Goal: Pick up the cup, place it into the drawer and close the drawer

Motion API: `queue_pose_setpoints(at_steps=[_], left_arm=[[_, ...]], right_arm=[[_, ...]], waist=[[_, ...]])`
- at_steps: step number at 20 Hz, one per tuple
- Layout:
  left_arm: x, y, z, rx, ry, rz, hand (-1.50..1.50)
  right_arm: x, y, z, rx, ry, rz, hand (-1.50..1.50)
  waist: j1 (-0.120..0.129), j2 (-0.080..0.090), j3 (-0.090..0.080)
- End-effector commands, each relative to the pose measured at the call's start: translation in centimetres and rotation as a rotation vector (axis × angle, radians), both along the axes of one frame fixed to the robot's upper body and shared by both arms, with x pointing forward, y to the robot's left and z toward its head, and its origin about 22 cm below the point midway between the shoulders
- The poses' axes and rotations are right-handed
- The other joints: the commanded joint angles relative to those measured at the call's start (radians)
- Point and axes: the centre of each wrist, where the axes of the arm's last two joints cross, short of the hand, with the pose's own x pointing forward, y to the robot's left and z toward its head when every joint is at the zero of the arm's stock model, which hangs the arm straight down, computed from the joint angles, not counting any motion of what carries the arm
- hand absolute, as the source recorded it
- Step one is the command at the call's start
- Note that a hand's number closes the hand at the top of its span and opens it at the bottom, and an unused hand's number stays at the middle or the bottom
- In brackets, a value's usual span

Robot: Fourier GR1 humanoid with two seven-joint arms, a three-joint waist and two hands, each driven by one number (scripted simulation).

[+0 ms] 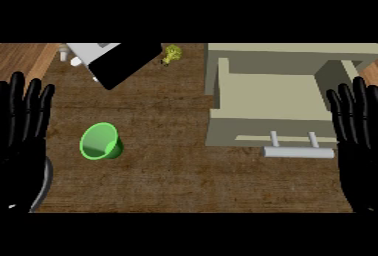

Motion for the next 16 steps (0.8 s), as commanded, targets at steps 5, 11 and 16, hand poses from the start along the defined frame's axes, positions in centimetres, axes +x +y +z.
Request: queue_pose_setpoints(at_steps=[5, 11, 16], left_arm=[[-0.7, 5.6, -1.5, 0.052, 0.045, 0.005, -1.5], [0.9, 5.9, -3.5, -0.209, 0.278, 0.054, -1.5], [1.3, 6.9, -5.6, -0.197, 0.319, 0.077, -1.5]], right_arm=[[0.5, 0.3, -0.3, -0.022, -0.021, 0.007, -1.5], [1.4, -1.0, -1.6, -0.125, 0.156, 0.135, -1.5], [3.1, -0.9, -0.4, -0.087, 0.148, 0.142, -1.5]], waist=[[-0.019, -0.012, 0.008], [-0.019, -0.01, 0.008], [-0.02, -0.012, 0.008]])
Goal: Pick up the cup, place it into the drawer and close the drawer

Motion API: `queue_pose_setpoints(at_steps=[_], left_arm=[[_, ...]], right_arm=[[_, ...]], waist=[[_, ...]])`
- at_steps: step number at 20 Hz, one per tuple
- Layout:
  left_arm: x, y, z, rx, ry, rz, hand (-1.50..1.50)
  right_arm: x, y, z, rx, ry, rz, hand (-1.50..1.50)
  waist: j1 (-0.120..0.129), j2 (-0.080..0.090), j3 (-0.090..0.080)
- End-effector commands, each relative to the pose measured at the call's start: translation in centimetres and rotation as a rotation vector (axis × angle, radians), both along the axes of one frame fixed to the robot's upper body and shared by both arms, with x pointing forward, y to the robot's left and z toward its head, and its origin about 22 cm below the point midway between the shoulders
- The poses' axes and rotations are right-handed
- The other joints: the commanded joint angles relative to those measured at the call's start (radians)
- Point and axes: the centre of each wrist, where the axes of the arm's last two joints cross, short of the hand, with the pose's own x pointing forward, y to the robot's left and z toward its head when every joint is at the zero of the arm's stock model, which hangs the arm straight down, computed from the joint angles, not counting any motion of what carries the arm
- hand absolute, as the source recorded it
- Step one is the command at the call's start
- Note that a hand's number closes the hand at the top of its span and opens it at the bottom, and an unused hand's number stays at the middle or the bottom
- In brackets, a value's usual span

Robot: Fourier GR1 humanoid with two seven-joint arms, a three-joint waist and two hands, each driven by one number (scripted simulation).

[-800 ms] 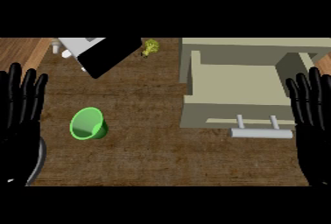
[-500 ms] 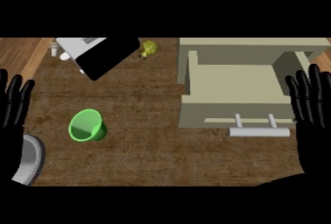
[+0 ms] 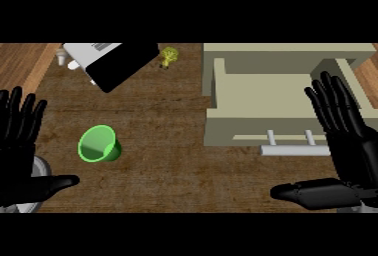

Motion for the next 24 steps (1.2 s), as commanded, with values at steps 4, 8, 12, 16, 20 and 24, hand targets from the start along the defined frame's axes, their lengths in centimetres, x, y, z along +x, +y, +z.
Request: queue_pose_setpoints(at_steps=[4, 8, 12, 16, 20, 24], left_arm=[[1.5, 1.9, -3.2, 0.039, 0.097, 0.058, -1.5], [1.7, 1.1, -8.7, 0.028, 0.137, 0.063, -1.5], [1.5, 4.7, -10.6, 0.008, 0.184, 0.11, -1.5], [0.8, 5.3, -13.6, 0.045, 0.221, 0.139, -1.5], [-1.1, 6.9, -16.3, 0.036, 0.239, 0.148, -1.5], [1.7, 5.6, -16.9, 0.043, 0.284, 0.147, -1.5]], right_arm=[[1.6, -0.2, -1.1, -0.013, 0.009, 0.015, -1.5], [3.3, -0.7, 1.4, -0.022, -0.024, 0.009, -1.5], [3.1, -0.3, 0.4, -0.013, -0.027, 0.001, -1.5], [3.1, -1.4, 2.7, -0.024, -0.032, 0.007, -1.5], [3.3, -1.5, 2.0, -0.036, -0.041, -0.01, -1.5], [3.5, -2.8, 1.5, -0.008, -0.041, 0.004, -1.5]], waist=[[-0.002, 0.0, 0.0], [-0.003, 0.001, 0.0], [-0.003, 0.0, 0.0], [-0.006, 0.0, 0.0], [-0.002, 0.0, 0.0], [-0.004, -0.001, 0.0]])
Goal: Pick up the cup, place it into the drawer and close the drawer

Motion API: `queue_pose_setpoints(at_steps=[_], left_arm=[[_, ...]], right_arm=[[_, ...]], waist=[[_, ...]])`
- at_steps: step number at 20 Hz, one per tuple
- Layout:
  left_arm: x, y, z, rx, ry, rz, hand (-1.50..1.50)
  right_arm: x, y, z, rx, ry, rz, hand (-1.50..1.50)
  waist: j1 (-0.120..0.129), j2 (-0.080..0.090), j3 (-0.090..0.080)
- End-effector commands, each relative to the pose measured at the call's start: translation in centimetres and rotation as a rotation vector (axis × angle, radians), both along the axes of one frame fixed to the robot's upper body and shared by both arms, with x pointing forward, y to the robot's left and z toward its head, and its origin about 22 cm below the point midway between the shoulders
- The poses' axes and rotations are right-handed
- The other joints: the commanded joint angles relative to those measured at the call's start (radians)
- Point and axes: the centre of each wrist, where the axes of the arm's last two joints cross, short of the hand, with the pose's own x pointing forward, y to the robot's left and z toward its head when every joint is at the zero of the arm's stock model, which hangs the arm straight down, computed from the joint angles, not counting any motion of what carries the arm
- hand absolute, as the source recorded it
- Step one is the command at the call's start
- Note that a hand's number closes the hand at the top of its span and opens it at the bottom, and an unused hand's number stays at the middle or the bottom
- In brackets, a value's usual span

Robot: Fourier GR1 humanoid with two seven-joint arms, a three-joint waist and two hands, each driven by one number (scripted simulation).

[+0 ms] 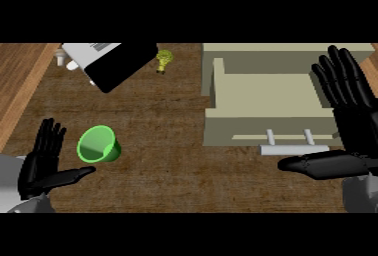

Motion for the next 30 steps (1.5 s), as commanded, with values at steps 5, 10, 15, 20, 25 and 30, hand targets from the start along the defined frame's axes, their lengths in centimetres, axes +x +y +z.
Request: queue_pose_setpoints(at_steps=[5, 10, 15, 20, 25, 30], left_arm=[[1.1, -0.1, -4.5, 0.022, 0.022, 0.019, -1.5], [-1.3, 0.9, -7.3, 0.026, 0.021, 0.018, -1.5], [-0.8, -0.4, -8.0, 0.016, -0.018, 0.016, -1.5], [1.4, 0.6, -6.3, 0.021, -0.039, 0.022, -1.5], [1.0, -2.9, -8.1, 0.007, -0.049, 0.006, -1.5], [0.6, -1.6, -7.9, -0.005, -0.059, -0.02, -1.5]], right_arm=[[0.8, -0.8, 0.3, -0.002, 0.012, -0.002, -1.5], [0.3, 0.2, 0.4, 0.007, 0.012, 0.006, -1.5], [1.4, -1.9, -0.2, 0.0, 0.015, 0.012, -1.5], [2.2, 1.8, 1.9, -0.009, -0.018, 0.02, -1.5], [1.4, -0.8, 2.0, -0.018, 0.0, 0.037, -1.5], [0.9, -0.7, 1.4, -0.017, 0.009, 0.013, -1.5]], waist=[[-0.004, 0.001, 0.0], [-0.009, 0.003, -0.001], [-0.007, 0.003, -0.001], [-0.016, 0.01, -0.004], [-0.022, 0.009, -0.003], [-0.026, 0.011, -0.004]])
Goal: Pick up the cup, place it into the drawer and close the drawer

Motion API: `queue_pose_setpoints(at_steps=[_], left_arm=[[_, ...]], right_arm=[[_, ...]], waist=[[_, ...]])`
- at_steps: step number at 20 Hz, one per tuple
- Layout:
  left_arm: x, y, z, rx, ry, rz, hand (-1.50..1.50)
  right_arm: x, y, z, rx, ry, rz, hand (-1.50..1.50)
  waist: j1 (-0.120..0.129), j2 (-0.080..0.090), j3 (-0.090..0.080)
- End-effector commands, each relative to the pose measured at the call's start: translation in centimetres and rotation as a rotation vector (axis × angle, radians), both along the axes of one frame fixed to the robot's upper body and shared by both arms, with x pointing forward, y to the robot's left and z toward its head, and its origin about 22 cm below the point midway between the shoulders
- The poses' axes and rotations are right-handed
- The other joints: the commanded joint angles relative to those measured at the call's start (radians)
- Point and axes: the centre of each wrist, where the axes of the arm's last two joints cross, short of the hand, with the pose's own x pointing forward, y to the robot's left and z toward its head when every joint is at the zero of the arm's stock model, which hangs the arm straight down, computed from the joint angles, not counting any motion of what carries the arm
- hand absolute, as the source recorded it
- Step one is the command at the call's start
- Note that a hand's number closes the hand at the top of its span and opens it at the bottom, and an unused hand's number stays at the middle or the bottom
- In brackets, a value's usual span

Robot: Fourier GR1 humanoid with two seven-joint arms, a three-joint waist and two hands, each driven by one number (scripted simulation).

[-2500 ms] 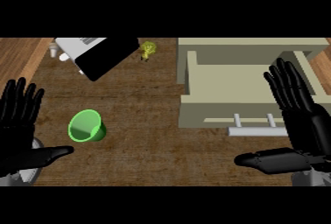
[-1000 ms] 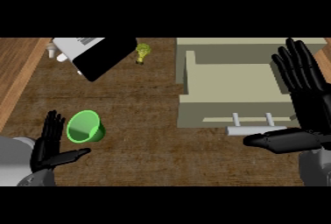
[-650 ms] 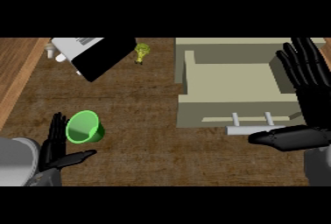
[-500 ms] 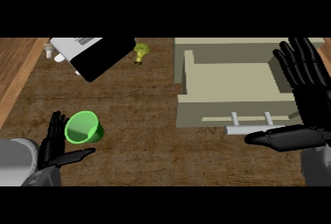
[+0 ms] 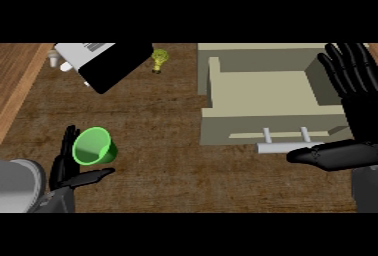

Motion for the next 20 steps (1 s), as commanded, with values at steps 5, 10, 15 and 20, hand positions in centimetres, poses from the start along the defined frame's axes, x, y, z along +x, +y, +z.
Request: queue_pose_setpoints(at_steps=[5, 10, 15, 20], left_arm=[[0.9, -1.2, 0.1, -0.115, -0.073, -0.103, -1.5], [2.3, -1.6, 1.0, -0.076, -0.191, -0.123, 1.5], [2.2, -1.2, 1.2, 0.195, -0.263, 0.062, 1.5], [2.6, -5.1, 0.2, 0.161, -0.298, 0.085, 1.5]], right_arm=[[0.4, 0.3, -1.5, 0.001, 0.0, 0.002, -1.5], [0.1, -0.1, 0.0, -0.008, 0.006, -0.006, -1.5], [-0.5, -1.0, -2.0, -0.009, -0.001, -0.002, -1.5], [-0.3, 1.0, -1.0, -0.012, -0.006, 0.005, -1.5]], waist=[[-0.001, 0.003, -0.001], [-0.008, 0.003, -0.001], [-0.008, 0.002, 0.001], [-0.002, 0.001, 0.0]])
